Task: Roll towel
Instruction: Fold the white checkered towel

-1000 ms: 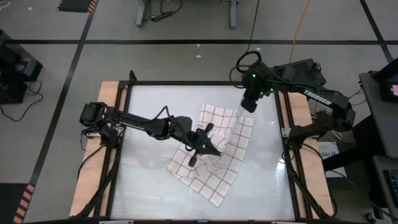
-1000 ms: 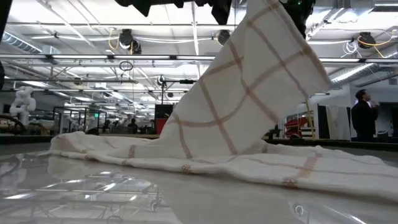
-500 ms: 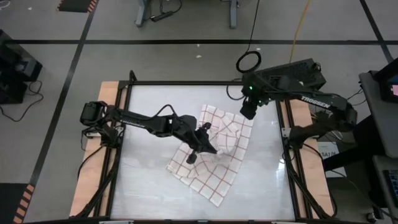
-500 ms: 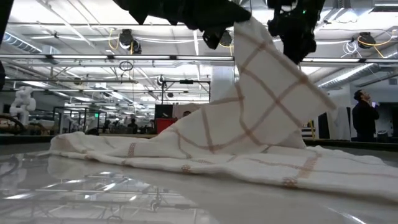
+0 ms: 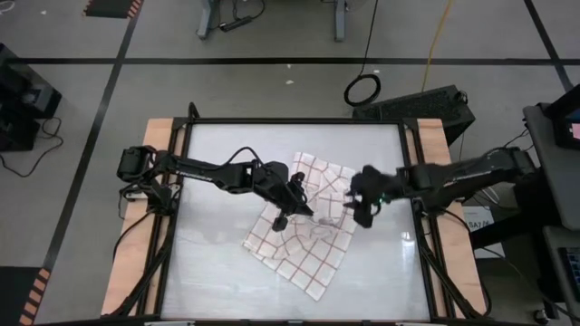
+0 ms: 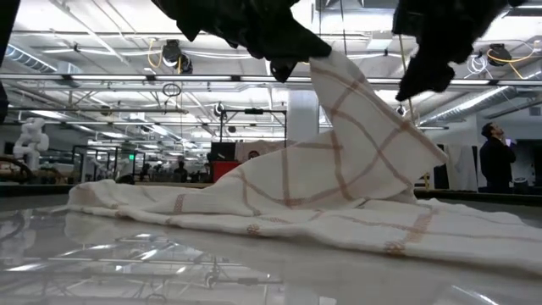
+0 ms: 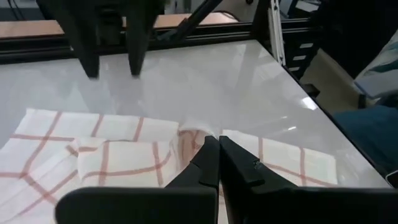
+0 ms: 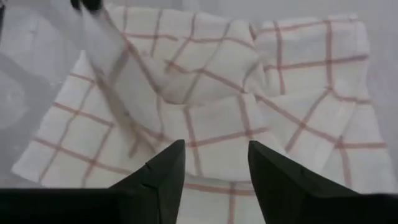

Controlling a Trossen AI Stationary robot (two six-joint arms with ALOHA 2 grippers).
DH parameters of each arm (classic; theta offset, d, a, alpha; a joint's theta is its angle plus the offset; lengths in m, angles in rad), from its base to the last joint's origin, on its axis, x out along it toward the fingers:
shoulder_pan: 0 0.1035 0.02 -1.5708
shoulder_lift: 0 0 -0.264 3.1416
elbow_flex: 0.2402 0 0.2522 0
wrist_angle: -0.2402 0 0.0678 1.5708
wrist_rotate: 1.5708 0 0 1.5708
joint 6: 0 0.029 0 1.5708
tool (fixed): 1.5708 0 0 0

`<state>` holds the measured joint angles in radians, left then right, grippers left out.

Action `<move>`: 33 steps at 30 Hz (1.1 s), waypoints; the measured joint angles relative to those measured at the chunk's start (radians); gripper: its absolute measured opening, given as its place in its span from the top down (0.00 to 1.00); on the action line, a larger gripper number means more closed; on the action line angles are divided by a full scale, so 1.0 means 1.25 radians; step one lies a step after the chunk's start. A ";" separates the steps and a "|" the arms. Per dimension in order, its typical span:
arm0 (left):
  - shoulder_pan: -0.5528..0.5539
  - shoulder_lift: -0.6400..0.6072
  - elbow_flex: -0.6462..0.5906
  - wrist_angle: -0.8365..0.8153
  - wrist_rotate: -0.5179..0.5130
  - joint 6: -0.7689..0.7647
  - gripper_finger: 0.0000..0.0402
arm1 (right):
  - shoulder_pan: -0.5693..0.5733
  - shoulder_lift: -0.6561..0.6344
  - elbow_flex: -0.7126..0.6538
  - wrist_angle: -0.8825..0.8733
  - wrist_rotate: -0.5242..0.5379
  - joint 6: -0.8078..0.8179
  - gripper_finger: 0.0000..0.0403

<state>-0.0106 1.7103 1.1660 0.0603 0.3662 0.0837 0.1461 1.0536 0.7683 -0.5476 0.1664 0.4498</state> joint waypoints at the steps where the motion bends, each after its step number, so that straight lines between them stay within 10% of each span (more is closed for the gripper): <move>1: -0.001 0.000 0.000 -0.001 0.006 0.000 0.99 | 0.016 0.003 -0.024 0.022 0.026 0.007 0.61; 24: -0.003 0.000 0.000 -0.008 -0.005 -0.021 0.93 | 0.221 0.242 -0.115 0.271 0.120 0.168 0.54; 33: -0.002 -0.011 0.000 -0.027 -0.039 -0.061 0.91 | 0.220 0.308 -0.113 0.376 0.120 0.172 0.95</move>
<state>-0.0132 1.6972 1.1659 0.0270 0.3173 0.0073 0.4210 1.4384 0.6270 -0.0776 0.3168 0.6646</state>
